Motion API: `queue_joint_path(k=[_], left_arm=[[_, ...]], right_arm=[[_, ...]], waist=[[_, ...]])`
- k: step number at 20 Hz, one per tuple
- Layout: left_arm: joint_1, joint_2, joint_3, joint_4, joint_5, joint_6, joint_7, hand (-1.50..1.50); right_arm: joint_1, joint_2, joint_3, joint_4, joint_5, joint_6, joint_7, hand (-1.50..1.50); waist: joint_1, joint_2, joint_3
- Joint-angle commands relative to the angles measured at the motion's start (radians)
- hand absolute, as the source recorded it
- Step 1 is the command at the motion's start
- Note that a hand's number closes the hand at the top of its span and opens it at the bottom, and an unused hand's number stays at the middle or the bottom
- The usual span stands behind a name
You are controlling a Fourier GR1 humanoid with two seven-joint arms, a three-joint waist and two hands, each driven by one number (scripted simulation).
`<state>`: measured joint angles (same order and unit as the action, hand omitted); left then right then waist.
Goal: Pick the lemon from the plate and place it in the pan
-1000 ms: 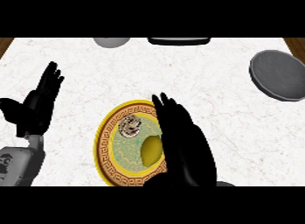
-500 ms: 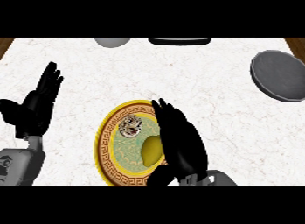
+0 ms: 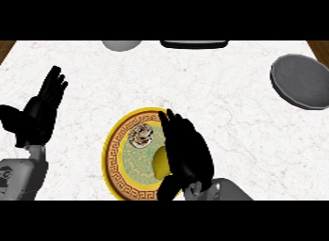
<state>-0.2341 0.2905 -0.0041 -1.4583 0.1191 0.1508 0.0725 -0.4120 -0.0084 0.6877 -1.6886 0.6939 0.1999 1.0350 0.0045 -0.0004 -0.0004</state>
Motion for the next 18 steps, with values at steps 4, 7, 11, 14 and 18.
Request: queue_joint_path(k=[4,7,11,14,18], left_arm=[[0.008,0.010,0.036,0.021,0.015,-0.040,-0.035,0.00],[0.014,-0.031,0.009,0.038,-0.020,-0.007,-0.041,0.00],[-0.065,-0.023,0.030,0.081,-0.033,-0.014,-0.034,0.00],[0.032,-0.039,0.027,0.002,-0.038,-0.012,-0.044,0.00],[0.011,-0.059,-0.001,0.003,-0.055,-0.015,-0.010,0.00]], right_arm=[[-0.027,-0.011,-0.026,0.065,-0.023,0.132,0.101,-1.50],[-0.057,0.008,0.008,0.140,-0.003,0.112,0.112,-1.50],[-0.102,0.008,-0.026,0.220,-0.071,0.080,0.069,-1.50],[0.009,0.008,0.047,0.149,-0.012,0.059,0.077,-1.50],[-0.109,0.008,0.085,0.309,-0.061,-0.024,0.104,-1.50]], waist=[[-0.004,0.000,0.000],[-0.001,0.001,0.000],[-0.001,0.002,0.000],[-0.003,-0.001,0.000],[0.005,0.001,0.000]])
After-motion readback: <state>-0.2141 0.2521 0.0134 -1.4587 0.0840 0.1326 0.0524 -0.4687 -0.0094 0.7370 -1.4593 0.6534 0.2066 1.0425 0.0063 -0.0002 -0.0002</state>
